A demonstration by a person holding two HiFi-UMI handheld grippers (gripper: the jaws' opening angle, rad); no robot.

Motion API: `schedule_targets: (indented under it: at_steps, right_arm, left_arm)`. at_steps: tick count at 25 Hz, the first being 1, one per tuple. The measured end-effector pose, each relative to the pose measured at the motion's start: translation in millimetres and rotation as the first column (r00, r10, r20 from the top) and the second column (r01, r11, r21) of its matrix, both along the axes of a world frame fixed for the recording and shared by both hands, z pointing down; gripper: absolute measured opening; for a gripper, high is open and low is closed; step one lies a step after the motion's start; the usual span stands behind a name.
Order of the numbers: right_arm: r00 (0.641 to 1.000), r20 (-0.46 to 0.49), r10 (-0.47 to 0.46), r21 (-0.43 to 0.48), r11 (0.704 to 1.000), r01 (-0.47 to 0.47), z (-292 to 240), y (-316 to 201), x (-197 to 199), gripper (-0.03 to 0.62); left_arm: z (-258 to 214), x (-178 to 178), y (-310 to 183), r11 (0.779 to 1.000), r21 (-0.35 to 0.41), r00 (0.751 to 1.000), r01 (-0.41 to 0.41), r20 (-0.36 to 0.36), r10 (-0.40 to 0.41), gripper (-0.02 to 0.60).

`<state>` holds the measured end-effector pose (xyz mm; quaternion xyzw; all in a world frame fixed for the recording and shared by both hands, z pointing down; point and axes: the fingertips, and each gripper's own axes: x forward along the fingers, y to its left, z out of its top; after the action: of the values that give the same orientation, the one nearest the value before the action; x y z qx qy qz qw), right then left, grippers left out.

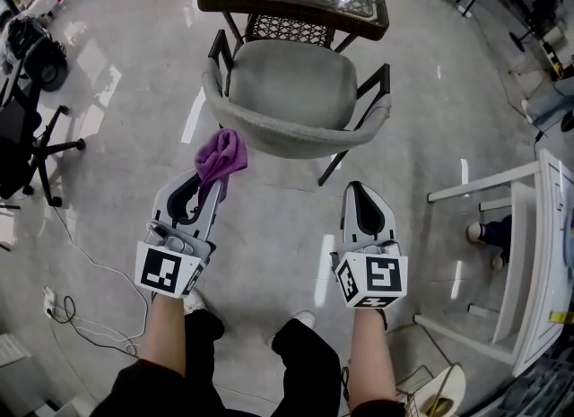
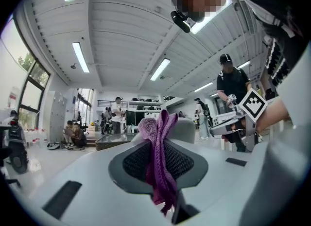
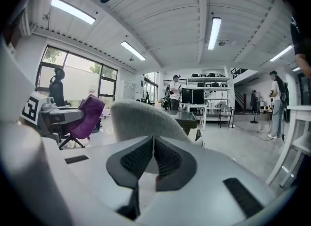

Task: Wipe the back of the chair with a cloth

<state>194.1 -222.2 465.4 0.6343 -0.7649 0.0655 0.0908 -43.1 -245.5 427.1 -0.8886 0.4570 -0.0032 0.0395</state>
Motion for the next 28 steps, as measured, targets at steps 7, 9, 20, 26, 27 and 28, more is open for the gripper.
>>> schedule_targets:
  at_steps: [7,9,20,26,27,28]
  right_arm:
    - [0.999,-0.013,0.036,0.009,0.999,-0.036,-88.6,19.5,9.2,0.028]
    - [0.999,-0.011,0.037,0.011,0.999,-0.037,-114.4,25.3,3.6,0.028]
    - [0.999,0.01,0.032,0.005,0.999,-0.033,-222.8,67.8,-27.5,0.028]
    - [0.999,0.01,0.041,0.022,0.999,-0.041,-278.6,76.5,-35.6,0.028]
    - [0.999,0.009,0.039,0.029,0.999,-0.039,-289.0,76.1,-36.8,0.028]
    - [0.999,0.009,0.037,0.035,0.999,-0.037,-299.5,75.9,-38.2,0.028]
  left_arm:
    - [-79.3,-23.7,10.7,0.998,-0.026,0.997,0.059,-0.049,-0.06,0.086]
    - [-105.0,-31.9,17.0,0.998,-0.028,0.997,0.062,-0.054,-0.063,0.086]
    - [-217.9,-64.0,64.7,0.996,-0.04,0.994,0.081,-0.066,-0.084,0.084]
    - [-272.8,-75.7,77.4,0.996,-0.038,0.994,0.082,-0.07,-0.085,0.084]
    - [-283.7,-76.8,77.8,0.996,-0.033,0.994,0.083,-0.075,-0.085,0.084]
    - [-294.7,-78.2,77.8,0.996,-0.027,0.993,0.083,-0.082,-0.085,0.084]
